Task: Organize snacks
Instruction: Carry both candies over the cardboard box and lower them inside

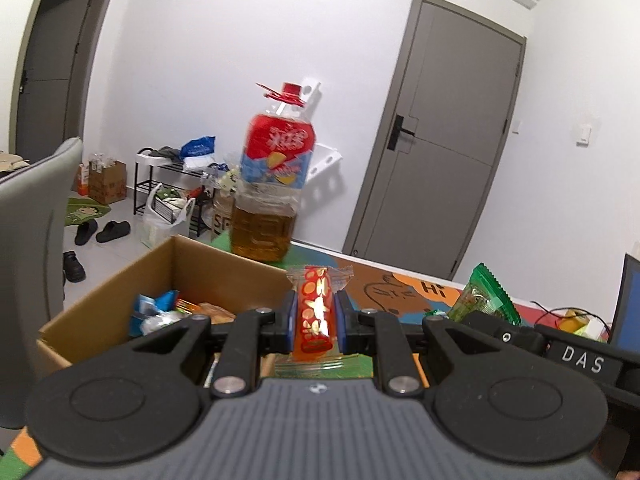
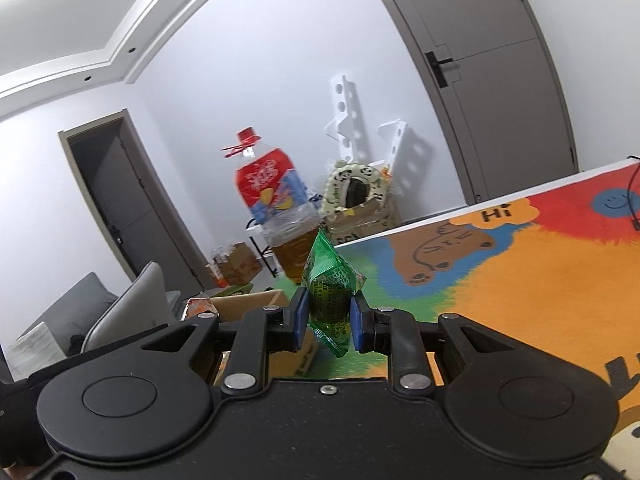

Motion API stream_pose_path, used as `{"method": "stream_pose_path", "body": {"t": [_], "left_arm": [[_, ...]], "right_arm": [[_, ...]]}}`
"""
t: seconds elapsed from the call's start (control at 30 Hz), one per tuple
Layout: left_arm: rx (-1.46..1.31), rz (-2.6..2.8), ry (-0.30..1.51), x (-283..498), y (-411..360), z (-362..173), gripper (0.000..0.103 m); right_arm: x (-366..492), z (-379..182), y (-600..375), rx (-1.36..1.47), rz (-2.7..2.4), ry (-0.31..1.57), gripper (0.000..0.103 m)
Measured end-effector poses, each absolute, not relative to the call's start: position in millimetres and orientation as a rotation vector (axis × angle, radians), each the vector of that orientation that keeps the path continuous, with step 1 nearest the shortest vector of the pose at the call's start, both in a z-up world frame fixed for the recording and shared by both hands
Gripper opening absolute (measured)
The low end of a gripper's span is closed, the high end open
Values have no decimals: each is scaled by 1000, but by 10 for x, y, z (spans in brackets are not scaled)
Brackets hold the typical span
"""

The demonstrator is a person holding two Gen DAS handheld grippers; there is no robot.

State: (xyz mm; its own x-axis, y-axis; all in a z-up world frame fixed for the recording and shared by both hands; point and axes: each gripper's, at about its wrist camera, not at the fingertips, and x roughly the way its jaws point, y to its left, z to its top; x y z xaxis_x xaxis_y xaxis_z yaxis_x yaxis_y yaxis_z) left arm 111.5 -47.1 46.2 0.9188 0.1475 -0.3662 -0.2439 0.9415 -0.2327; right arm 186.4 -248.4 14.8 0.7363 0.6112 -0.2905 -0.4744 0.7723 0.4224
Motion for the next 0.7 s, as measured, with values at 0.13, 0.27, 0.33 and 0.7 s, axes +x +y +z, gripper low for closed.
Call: {"method": "stream_pose_path", "body": {"t": [0.13, 0.27, 0.33, 0.7], "left_arm": [[-299, 222, 347, 1038, -344, 467, 18], [-321, 241, 351, 994, -197, 431, 18], [-333, 251, 353, 965, -106, 408, 18], [-414, 312, 396, 924, 451, 166, 18]], "right_arm": [[1807, 191, -2377, 319, 629, 430, 23], [1788, 209, -2250, 299, 642, 433, 23], [1781, 209, -2164, 287, 651, 437, 23], [1730, 200, -1734, 234, 694, 456, 23]]}}
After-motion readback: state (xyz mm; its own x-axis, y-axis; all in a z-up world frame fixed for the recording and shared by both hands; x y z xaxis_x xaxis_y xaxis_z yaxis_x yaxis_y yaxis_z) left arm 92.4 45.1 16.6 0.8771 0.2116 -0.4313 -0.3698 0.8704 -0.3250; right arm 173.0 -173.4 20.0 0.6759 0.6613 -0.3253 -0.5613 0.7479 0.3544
